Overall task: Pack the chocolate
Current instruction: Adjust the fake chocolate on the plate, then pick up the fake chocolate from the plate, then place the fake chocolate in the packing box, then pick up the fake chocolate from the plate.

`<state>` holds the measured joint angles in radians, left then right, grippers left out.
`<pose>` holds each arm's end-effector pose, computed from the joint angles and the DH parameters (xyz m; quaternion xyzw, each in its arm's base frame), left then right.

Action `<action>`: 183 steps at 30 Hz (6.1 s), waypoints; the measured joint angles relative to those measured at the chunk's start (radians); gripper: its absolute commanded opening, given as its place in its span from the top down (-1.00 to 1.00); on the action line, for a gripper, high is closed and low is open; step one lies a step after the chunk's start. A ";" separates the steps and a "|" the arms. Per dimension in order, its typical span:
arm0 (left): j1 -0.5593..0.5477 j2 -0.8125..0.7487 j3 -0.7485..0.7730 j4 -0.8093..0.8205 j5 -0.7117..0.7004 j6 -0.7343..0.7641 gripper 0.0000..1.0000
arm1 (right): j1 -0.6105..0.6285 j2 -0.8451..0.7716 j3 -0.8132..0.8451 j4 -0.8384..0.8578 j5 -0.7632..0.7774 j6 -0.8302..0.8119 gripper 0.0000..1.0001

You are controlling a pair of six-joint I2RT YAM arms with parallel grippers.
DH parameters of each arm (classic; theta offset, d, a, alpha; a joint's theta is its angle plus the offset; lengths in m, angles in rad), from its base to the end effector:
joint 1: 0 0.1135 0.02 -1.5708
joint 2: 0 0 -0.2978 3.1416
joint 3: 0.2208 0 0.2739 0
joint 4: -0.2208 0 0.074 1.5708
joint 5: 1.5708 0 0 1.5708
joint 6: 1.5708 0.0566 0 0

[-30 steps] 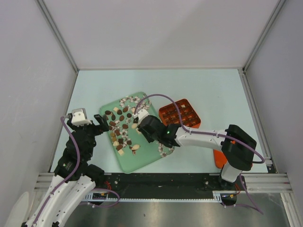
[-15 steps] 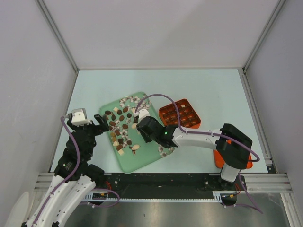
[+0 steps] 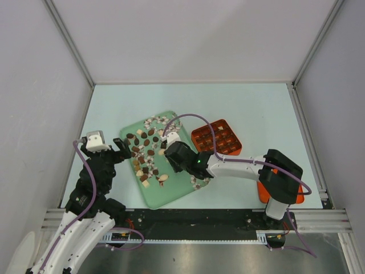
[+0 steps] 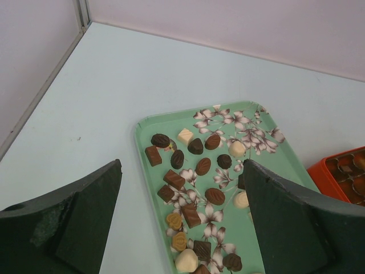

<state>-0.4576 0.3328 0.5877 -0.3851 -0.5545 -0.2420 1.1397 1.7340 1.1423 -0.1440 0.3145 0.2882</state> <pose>0.1057 -0.0188 0.3204 -0.1017 0.7381 -0.0242 0.6665 0.1908 0.3728 0.2223 -0.3150 0.8484 0.1541 0.3964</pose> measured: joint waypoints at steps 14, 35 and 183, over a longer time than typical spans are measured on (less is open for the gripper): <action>0.000 0.000 0.000 0.000 0.000 0.000 -0.84 | 0.000 0.016 0.000 0.000 0.002 0.000 0.34; 0.001 -0.006 -0.001 0.000 0.000 0.000 -0.83 | 0.000 0.043 0.000 -0.001 -0.016 0.008 0.28; 0.002 0.001 -0.002 0.000 0.009 0.000 -0.84 | 0.085 -0.048 -0.074 0.124 -0.205 -0.267 0.35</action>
<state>-0.4557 0.3340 0.5854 -0.3847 -0.5457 -0.2420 1.2251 1.6863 1.0687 -0.0204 0.1093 0.0208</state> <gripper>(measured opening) 0.920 0.318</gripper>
